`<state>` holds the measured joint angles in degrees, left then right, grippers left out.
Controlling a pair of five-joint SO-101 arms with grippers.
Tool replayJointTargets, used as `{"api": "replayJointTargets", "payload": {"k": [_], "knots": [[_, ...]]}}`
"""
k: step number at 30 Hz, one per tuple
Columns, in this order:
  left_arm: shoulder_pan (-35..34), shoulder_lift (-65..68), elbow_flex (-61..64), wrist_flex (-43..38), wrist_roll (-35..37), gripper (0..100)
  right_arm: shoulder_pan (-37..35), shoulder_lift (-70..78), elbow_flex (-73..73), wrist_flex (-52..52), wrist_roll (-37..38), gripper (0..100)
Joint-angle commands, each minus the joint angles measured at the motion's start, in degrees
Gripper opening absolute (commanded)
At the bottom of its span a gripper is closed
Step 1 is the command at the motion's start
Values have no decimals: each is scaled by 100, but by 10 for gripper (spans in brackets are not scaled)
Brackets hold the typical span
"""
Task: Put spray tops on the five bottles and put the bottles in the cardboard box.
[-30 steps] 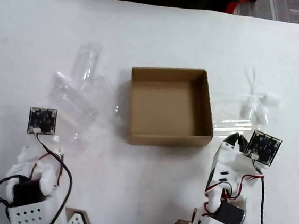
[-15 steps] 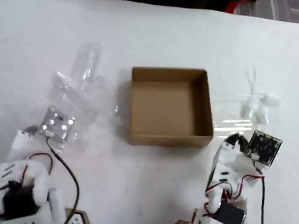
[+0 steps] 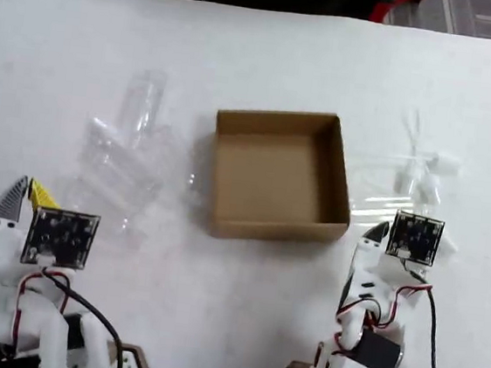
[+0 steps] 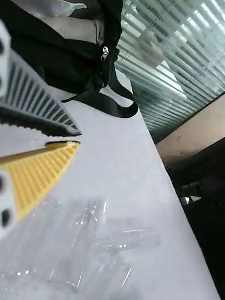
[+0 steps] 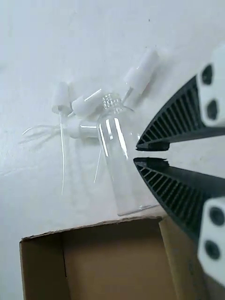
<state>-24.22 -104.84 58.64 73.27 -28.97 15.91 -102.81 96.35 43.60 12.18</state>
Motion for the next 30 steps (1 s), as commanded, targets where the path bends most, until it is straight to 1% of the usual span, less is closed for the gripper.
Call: {"api": "replayJointTargets", "payload": {"k": [1, 3, 6, 9, 11, 13, 15, 19, 22, 25, 30], "knots": [[-4, 198, -440, -123, 88, 28, 31, -40, 53, 22, 79, 15], [-4, 567, -651, -264, 88, 28, 31, -40, 53, 22, 79, 15], [-4, 1560, -1248, -325, 132, 28, 31, -40, 53, 31, 79, 15], [-4, 2888, -2092, -123, 229, 28, 31, -40, 53, 31, 79, 15], [4, 3802, -2699, 132, 554, 28, 22, -40, 53, 31, 79, 15], [75, 4655, -3314, 378, 993, 28, 22, -40, 53, 31, 79, 15], [303, 5437, -3921, 668, 1495, 28, -31, -40, 53, 31, 79, 15], [1095, 6809, -5134, 1371, 2505, 28, -145, -13, 53, 40, 79, 15], [1464, 7705, -5952, 1582, 3262, 28, -145, -13, 53, 40, 79, 15], [1341, 8532, -6567, 1749, 4378, 37, -145, -13, 53, 40, 79, 15], [963, 9692, -7112, 2233, 5503, 194, -154, -13, 53, 40, 79, 15]]}}
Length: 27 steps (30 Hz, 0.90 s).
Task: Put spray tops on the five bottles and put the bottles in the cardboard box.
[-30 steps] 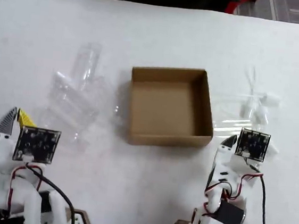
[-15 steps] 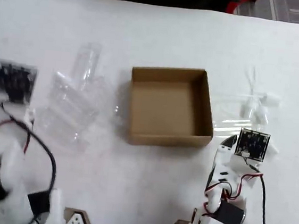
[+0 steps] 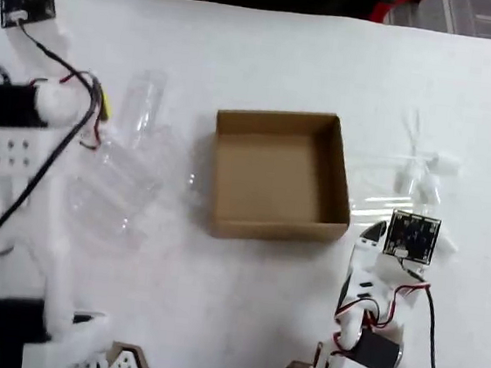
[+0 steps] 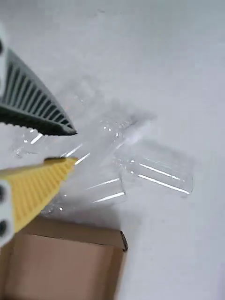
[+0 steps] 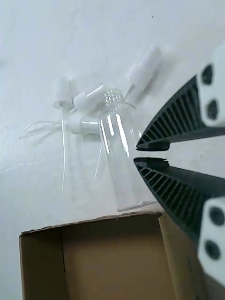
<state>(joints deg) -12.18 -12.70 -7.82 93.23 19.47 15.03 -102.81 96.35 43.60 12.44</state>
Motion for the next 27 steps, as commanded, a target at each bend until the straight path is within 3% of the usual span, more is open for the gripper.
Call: {"api": "replayJointTargets", "payload": {"k": [1, 11, 21, 27], "knots": [[-286, 690, -484, 246, 835, 218, -66, -13, 53, 40, 53, 15], [-611, 2378, -510, -360, 2031, 211, -66, -13, 53, 40, 53, 15], [-787, 3073, -475, -1213, 3138, 210, -75, -22, 53, 40, 53, 15], [-813, 3600, -545, -1345, 3244, 210, -171, -13, 53, 40, 53, 15]]}}
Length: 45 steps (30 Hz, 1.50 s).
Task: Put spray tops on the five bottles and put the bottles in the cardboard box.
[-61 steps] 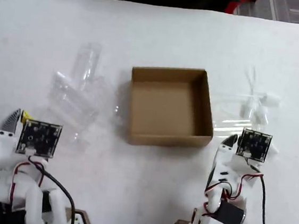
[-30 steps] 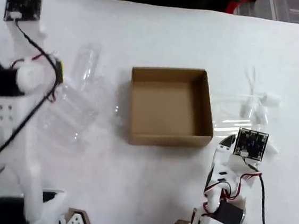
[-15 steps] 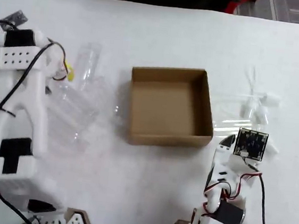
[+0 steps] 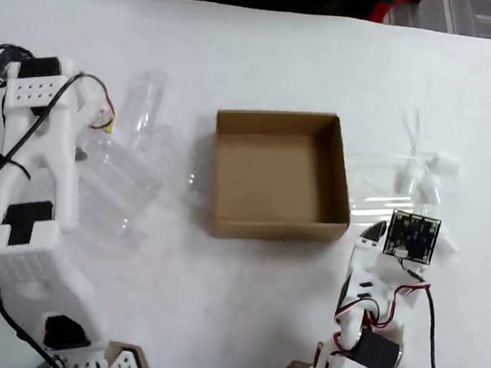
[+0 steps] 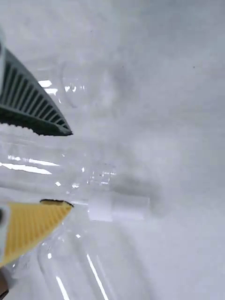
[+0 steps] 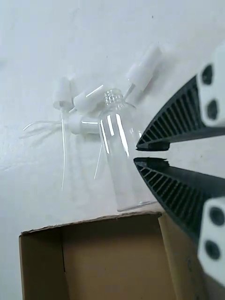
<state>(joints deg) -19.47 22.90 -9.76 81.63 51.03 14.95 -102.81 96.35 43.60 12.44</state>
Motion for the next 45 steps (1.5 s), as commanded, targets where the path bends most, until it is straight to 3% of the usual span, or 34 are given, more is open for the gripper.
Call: {"api": "replayJointTargets", "payload": {"k": [1, 15, 45], "knots": [[-84, 136, -360, -246, 88, 210, -207, -13, 53, 40, 53, 15], [-145, 549, -325, -1011, 88, 210, -251, -31, 53, 119, 53, 15], [-207, 655, -334, -1187, 88, 210, -251, -13, 53, 119, 53, 15]]}}
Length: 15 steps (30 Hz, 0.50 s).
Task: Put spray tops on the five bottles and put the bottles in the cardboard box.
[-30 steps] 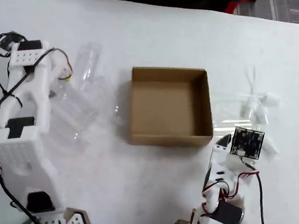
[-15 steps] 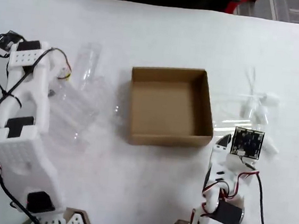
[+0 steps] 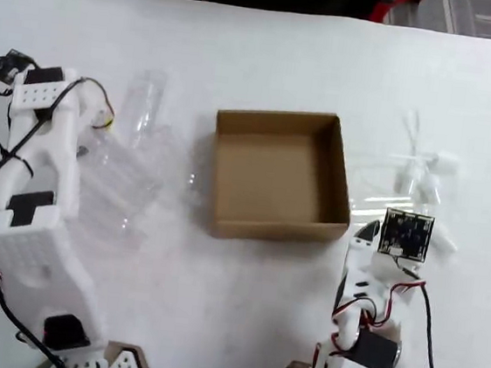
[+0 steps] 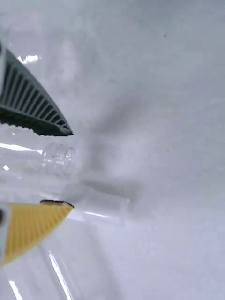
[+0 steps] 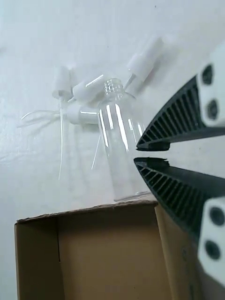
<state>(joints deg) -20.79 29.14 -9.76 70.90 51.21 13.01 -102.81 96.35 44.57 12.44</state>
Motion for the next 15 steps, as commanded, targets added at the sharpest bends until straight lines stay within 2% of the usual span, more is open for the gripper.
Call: {"api": "replayJointTargets", "payload": {"k": [1, 15], "knots": [[-75, 127, -360, -123, 70, 210, -57, -13, 53, 22, 53, 15], [-66, 295, -290, -123, 70, 210, -57, -13, 53, 22, 53, 15]]}}
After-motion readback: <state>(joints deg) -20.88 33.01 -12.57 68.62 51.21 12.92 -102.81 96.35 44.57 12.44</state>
